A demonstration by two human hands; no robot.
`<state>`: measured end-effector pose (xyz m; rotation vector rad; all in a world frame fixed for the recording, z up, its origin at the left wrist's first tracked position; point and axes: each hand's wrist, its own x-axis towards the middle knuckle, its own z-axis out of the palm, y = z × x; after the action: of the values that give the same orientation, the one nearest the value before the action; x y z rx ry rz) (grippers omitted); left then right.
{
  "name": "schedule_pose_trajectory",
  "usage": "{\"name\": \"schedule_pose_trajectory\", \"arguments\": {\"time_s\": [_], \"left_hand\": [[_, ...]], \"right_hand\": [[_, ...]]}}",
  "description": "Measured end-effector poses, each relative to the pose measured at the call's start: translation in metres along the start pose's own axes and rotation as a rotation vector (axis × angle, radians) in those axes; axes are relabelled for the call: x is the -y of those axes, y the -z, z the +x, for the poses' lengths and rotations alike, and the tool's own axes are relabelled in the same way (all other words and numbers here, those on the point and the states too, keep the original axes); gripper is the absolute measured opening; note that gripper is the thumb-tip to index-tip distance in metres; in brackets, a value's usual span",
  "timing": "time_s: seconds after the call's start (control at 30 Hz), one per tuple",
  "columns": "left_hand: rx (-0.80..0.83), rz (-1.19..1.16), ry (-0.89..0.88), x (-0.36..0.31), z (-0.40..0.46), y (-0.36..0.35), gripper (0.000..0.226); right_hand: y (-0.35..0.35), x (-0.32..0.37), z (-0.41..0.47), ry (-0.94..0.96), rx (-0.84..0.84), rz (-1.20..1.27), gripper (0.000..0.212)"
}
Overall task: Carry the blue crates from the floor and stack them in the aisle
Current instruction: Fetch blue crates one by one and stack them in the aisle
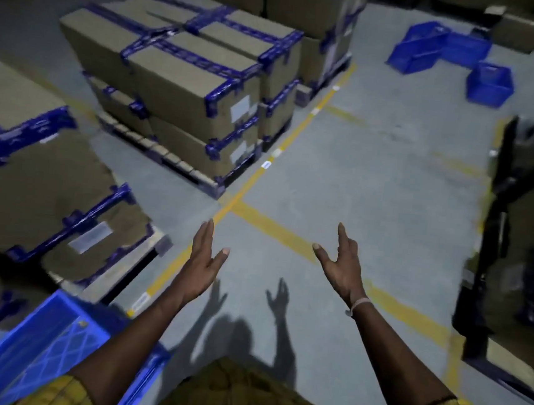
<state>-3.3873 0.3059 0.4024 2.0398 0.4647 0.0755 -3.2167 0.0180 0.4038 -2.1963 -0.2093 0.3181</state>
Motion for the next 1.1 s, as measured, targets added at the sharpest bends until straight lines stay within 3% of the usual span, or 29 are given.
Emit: {"name": "schedule_pose_trajectory", "arguments": {"time_s": [0.27, 0.63, 0.83, 1.1], "left_hand": [[0.141, -0.086, -0.086, -0.072, 0.114, -0.035, 0.073], [0.293, -0.083, -0.162, -0.119, 0.405, -0.062, 0.072], [0.481, 0.021, -0.227, -0.161, 0.55, -0.072, 0.075], [0.529, 0.036, -0.256, -0.216, 0.725, -0.138, 0.078]], "right_hand": [[0.068, -0.009, 0.078, -0.12, -0.158, 0.185, 0.084], [0.099, 0.011, 0.277, -0.26, -0.36, 0.251, 0.082], [0.123, 0.02, 0.372, -0.305, -0.452, 0.309, 0.083], [0.182, -0.011, 0.527, -0.312, -0.515, 0.344, 0.083]]}}
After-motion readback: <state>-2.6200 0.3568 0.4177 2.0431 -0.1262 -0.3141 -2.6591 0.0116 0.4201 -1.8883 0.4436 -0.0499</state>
